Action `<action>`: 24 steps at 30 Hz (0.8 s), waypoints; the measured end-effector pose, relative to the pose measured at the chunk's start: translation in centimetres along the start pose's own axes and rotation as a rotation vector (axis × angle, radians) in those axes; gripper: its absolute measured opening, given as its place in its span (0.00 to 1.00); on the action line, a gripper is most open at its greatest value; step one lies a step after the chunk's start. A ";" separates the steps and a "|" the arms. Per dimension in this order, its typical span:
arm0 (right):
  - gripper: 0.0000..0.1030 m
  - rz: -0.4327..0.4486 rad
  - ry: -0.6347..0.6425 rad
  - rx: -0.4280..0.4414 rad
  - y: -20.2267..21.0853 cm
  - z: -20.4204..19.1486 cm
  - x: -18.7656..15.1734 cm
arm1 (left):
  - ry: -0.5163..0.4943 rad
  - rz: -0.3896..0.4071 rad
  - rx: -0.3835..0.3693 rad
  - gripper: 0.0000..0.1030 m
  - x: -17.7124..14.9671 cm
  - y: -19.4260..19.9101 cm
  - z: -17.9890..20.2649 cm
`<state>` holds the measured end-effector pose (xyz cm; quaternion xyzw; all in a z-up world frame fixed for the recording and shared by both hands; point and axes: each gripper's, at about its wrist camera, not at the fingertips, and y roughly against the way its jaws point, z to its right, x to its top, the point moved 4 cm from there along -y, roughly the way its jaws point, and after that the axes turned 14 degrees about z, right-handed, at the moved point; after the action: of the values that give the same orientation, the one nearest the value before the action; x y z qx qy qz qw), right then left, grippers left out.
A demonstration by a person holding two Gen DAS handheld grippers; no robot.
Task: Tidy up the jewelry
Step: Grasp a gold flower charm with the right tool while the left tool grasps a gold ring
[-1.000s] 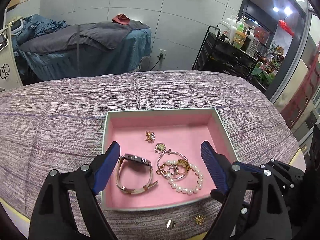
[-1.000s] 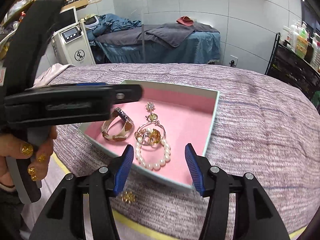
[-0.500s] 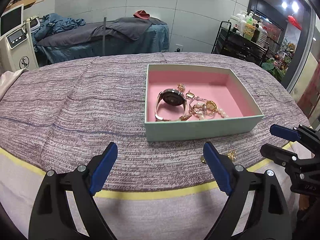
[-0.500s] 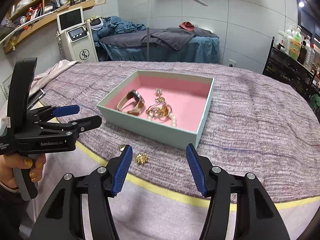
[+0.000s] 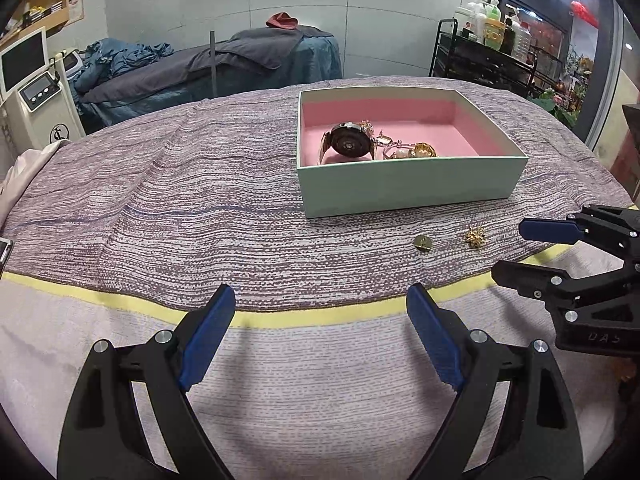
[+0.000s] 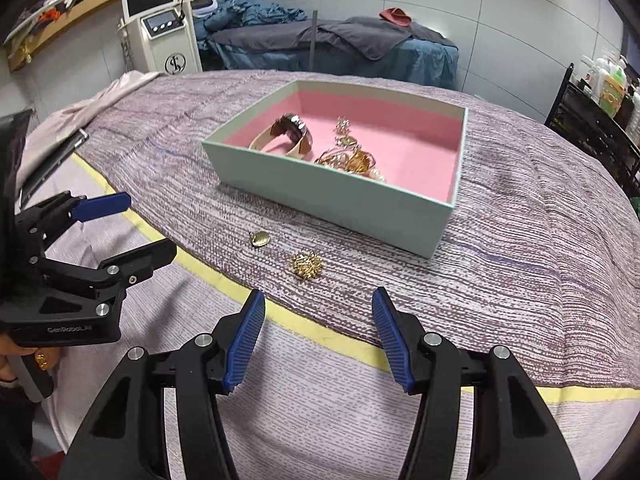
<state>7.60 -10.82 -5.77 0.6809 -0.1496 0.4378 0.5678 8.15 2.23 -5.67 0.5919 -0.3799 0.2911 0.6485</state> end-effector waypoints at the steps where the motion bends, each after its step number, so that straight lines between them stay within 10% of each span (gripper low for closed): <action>1: 0.49 -0.008 0.007 0.001 -0.3 -0.1 -0.1 | -0.002 -0.001 0.001 0.84 -0.1 0.0 0.0; 14: 0.16 -0.020 0.025 0.022 -2.1 -0.1 0.6 | -0.047 -0.022 -0.024 0.82 0.1 -1.0 1.9; 24: 0.15 0.001 -0.011 0.015 -1.3 0.8 0.5 | -0.097 -0.076 -0.101 0.51 0.8 -3.4 4.3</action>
<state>9.16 -10.97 -6.20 0.6876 -0.1495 0.4353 0.5615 10.73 -2.48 -6.78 0.5860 -0.4024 0.2177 0.6688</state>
